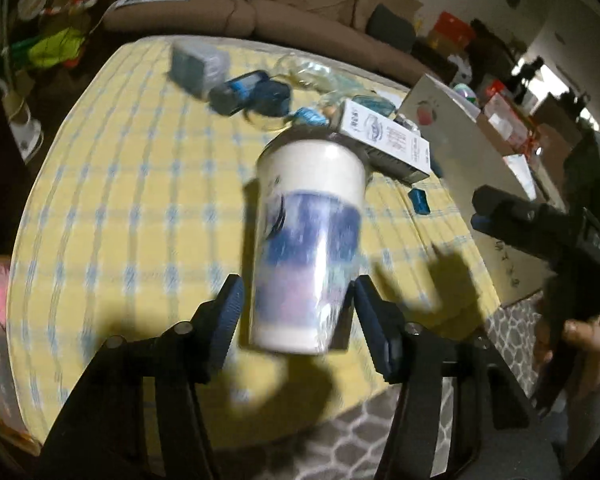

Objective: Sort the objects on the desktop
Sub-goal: 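Grasp the canister's black lid end with the right tool while the left tool releases it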

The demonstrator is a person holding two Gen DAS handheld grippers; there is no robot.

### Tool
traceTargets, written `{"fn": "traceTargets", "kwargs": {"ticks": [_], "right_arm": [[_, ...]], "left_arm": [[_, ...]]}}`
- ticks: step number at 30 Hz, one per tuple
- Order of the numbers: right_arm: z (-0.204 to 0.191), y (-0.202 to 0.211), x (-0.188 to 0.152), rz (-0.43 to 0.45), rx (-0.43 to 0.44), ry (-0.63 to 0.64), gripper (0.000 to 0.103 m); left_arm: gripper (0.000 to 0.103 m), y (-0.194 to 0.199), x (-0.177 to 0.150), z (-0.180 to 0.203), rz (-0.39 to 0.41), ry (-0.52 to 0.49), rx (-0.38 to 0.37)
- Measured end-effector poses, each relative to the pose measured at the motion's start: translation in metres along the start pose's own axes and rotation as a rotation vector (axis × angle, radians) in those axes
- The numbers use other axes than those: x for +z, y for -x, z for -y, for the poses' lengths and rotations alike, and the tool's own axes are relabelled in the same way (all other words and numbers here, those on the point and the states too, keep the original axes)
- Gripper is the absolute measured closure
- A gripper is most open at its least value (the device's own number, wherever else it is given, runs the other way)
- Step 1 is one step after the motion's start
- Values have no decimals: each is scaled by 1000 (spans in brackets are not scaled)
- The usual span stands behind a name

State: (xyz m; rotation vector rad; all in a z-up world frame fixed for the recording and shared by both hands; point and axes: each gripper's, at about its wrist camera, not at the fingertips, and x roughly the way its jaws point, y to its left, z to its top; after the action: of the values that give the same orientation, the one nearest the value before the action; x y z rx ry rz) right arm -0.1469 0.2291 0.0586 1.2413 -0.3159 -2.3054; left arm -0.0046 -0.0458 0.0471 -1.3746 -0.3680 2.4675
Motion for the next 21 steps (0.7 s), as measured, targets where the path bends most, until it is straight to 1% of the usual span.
{"fn": "traceTargets", "kwargs": {"ticks": [3,4,5,6,9,11,12,14,16,19,20,21], "right_arm": [[-9,-1,3,-7,-2,23,0],[-13,-2,5,-10,-1,30,0],[-16,-4,8,-11,1,35,0],[-19,-7,10,-12,7,41,0],[-32,-19,23,-17,29,78,0],[-44,-32,35,-30,36,115,1],[-49,-39,41,-38,42,129,2],[-59,-55,53,-63,57,156,6],[-66,-72,61,-99,80,168,16],[-69,-95,64,-162,115,166,29],[-69,-100,62,-181,118,165,31],[-68,-105,60,-202,118,166,35]], "left_arm": [[48,17,-9,-11,34,36,22],[43,21,-13,-15,45,56,22],[41,27,-17,-20,61,89,3],[41,28,-19,-24,67,109,-19],[41,23,-25,-27,46,146,-73],[46,20,-29,-23,34,150,-108],[46,18,-30,-20,29,149,-128],[47,14,-28,-15,22,137,-148],[48,8,-27,-14,15,139,-162],[48,-1,-25,-14,9,153,-176],[48,-4,-24,-15,6,157,-174],[48,-6,-24,-16,6,164,-173]]}}
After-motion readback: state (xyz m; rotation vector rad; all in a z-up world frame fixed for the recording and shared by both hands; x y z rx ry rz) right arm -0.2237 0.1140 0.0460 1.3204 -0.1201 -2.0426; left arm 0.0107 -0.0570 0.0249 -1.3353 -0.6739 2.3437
